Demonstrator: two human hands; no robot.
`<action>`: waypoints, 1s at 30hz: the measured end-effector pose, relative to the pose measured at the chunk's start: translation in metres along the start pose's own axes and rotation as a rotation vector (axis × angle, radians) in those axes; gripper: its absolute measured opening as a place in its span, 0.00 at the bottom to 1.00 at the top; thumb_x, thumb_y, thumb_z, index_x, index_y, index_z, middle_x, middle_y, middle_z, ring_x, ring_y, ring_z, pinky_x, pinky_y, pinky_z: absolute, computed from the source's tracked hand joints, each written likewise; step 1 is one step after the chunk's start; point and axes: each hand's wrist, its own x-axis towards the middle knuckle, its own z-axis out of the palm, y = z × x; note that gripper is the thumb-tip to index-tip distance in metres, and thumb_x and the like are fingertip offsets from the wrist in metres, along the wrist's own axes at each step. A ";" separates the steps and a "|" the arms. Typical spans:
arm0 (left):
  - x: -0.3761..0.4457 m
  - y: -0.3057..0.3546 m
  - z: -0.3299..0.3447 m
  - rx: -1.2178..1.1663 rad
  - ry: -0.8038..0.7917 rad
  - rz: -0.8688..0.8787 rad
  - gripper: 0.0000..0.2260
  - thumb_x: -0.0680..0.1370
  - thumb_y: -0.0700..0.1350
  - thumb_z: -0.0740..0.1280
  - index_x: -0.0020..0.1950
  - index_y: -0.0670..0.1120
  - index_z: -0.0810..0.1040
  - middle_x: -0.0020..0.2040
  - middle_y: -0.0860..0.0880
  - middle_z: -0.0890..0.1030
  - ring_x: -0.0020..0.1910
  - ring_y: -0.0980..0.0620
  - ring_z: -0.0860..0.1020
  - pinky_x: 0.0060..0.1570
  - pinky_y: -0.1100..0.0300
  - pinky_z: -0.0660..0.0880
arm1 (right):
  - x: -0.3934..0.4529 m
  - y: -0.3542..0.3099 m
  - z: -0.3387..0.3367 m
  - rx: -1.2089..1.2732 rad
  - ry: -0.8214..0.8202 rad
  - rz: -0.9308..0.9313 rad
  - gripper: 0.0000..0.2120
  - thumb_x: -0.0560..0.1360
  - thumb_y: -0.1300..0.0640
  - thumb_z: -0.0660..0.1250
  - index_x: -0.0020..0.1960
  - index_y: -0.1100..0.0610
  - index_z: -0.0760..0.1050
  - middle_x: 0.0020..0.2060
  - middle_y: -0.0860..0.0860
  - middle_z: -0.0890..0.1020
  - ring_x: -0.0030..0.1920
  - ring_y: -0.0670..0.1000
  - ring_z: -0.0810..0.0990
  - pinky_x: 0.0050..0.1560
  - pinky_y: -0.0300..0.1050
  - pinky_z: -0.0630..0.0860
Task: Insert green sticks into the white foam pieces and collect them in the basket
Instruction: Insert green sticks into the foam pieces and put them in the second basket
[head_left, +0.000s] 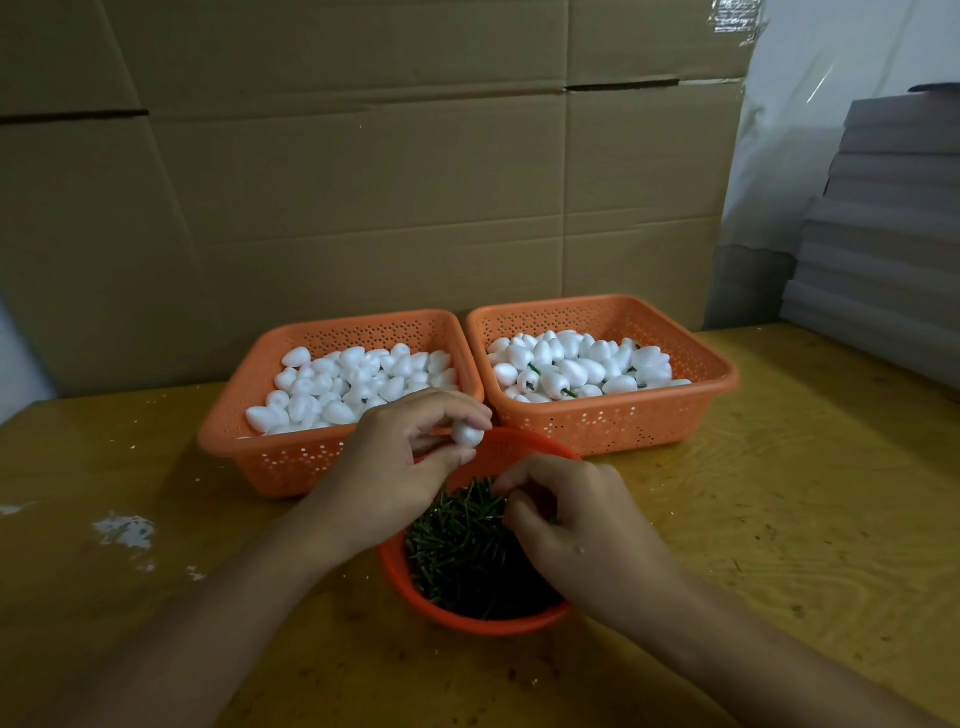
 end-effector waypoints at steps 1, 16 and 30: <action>0.001 0.002 0.001 -0.083 -0.019 -0.053 0.15 0.75 0.36 0.72 0.55 0.54 0.82 0.55 0.56 0.84 0.57 0.55 0.83 0.54 0.64 0.79 | 0.000 0.000 0.000 -0.003 0.003 -0.002 0.11 0.72 0.54 0.61 0.47 0.48 0.82 0.26 0.37 0.77 0.25 0.42 0.75 0.25 0.33 0.64; 0.005 0.016 -0.003 -0.782 -0.125 -0.609 0.22 0.74 0.59 0.67 0.53 0.41 0.80 0.39 0.45 0.82 0.33 0.54 0.80 0.29 0.66 0.77 | -0.003 0.000 -0.001 -0.282 -0.101 -0.103 0.10 0.76 0.51 0.62 0.54 0.50 0.79 0.42 0.42 0.81 0.42 0.42 0.78 0.41 0.41 0.75; 0.002 0.015 -0.005 -0.782 -0.158 -0.573 0.19 0.69 0.36 0.75 0.56 0.42 0.75 0.51 0.40 0.85 0.45 0.49 0.85 0.41 0.64 0.81 | -0.001 0.002 -0.005 -0.359 -0.323 -0.059 0.09 0.77 0.51 0.68 0.56 0.45 0.81 0.51 0.43 0.81 0.53 0.45 0.77 0.54 0.44 0.76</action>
